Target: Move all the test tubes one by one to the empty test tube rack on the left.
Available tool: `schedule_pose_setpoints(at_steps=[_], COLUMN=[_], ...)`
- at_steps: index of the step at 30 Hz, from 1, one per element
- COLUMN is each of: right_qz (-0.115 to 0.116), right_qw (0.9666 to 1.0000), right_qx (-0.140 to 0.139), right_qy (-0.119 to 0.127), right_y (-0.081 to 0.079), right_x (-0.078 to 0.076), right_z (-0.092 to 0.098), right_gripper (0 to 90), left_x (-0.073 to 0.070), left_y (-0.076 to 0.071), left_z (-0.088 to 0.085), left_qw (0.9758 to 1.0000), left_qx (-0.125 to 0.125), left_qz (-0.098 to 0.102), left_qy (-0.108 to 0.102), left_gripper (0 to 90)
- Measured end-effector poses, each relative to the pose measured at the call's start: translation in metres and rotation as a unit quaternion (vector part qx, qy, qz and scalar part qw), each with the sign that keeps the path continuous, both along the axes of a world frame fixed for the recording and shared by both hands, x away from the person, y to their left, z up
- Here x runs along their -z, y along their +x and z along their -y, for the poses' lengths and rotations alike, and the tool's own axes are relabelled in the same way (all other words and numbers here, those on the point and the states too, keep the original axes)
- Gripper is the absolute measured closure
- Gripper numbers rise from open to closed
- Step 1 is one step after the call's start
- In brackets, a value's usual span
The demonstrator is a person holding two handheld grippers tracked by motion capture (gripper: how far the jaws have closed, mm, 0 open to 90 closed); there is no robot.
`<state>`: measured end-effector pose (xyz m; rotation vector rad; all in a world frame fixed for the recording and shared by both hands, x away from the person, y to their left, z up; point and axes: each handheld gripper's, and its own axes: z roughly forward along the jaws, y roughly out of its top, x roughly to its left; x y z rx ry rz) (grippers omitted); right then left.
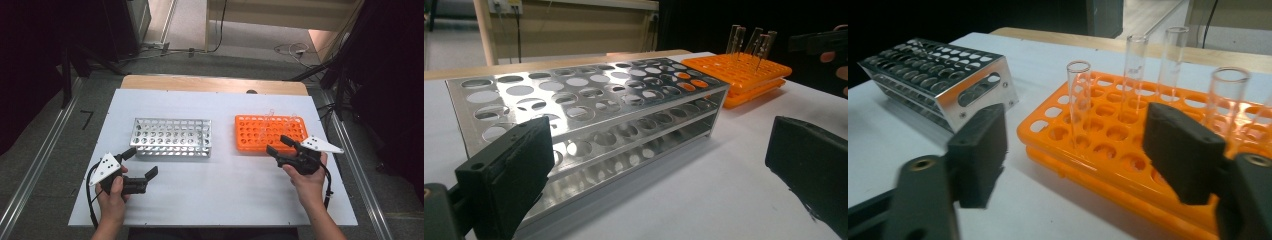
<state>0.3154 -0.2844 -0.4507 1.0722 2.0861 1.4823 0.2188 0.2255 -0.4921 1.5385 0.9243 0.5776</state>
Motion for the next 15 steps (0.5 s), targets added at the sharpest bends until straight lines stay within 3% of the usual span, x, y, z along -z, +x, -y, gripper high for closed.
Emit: schedule_pose_setpoints(at_steps=[5,9,15], right_qz=[-0.006,-0.005,-0.012], right_qw=[0.9997,0.9992,0.9984], right_qx=[0.014,0.027,0.035], right_qy=[-0.021,-0.031,-0.043], right_y=[0.012,0.017,0.024], right_x=[0.012,0.018,0.026], right_z=[-0.018,-0.026,-0.031], right_gripper=[44.8,51.6,58.6], left_x=[0.001,0.0,0.0], left_y=[0.0,-0.001,-0.001], left_z=[0.001,0.005,0.006], left_qw=[1.0,0.9998,0.9998], left_qx=[0.002,0.008,0.01], left_qz=[-0.002,0.001,0.001], left_qy=[0.003,0.019,0.015], left_gripper=[0.0,0.0,0.0])
